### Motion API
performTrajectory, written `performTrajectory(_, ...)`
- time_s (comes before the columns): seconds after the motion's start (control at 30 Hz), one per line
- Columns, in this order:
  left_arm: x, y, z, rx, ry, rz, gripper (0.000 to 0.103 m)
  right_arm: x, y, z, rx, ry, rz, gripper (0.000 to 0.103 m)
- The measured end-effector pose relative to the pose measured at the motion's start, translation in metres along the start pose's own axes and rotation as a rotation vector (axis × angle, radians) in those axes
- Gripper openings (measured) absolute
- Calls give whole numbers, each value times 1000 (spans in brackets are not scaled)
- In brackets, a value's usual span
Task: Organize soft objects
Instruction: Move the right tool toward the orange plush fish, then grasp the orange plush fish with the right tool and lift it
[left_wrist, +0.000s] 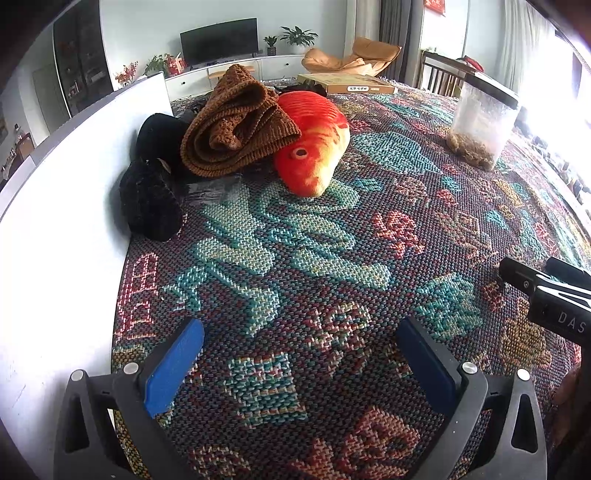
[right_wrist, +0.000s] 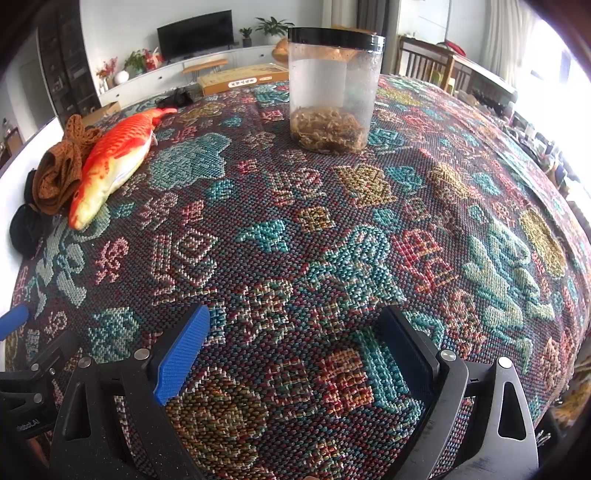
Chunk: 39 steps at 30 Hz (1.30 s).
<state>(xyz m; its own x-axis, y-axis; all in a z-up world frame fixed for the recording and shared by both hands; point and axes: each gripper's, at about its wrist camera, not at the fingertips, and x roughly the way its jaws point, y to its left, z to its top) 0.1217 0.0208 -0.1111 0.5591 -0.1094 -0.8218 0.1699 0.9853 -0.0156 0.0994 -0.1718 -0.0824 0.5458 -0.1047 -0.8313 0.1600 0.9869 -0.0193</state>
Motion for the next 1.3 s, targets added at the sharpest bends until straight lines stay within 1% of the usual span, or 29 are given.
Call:
performTrajectory(0.33,-2,1,-3,6,2,-1,103,0,0,0,0,-2,1,94)
performTrajectory(0.6,-10,11,-13,16,-6,-12,103,-2,0,-1,5,-13,7,96)
performTrajectory(0.7,-13,13,-16,16,-10,-11,103,-1,-1,2,2,1,23,96)
performTrajectory(0.73,-13,12,-15,16,-10,-10,103,-1,-1,5,-2,8,43,96)
performTrajectory(0.8,-14,12,-16,16,-11,-10,103,-2,4,15,-22,8,121,95)
performTrajectory(0.87,-14,14,-16,16,-11,-9,103,-6,18,33,-68,-27,170,94)
performTrajectory(0.93,-13,12,-16,16,-11,-10,103,-8,42,59,-144,-57,208,94)
performTrajectory(1.0,-13,13,-16,16,-11,-10,103,-2,68,87,-220,-71,268,94)
performTrajectory(1.07,-13,12,-16,16,-11,-10,103,14,93,113,-264,-37,328,94)
performTrajectory(1.13,-13,13,-16,16,-11,-10,103,35,116,136,-271,26,375,92)
performTrajectory(1.23,-13,12,-16,16,-11,-9,103,64,139,155,-269,75,379,92)
performTrajectory(1.27,-14,13,-16,16,-11,-10,103,77,145,157,-275,113,376,89)
performTrajectory(1.3,-13,12,-16,16,-11,-9,103,88,147,153,-272,160,388,74)
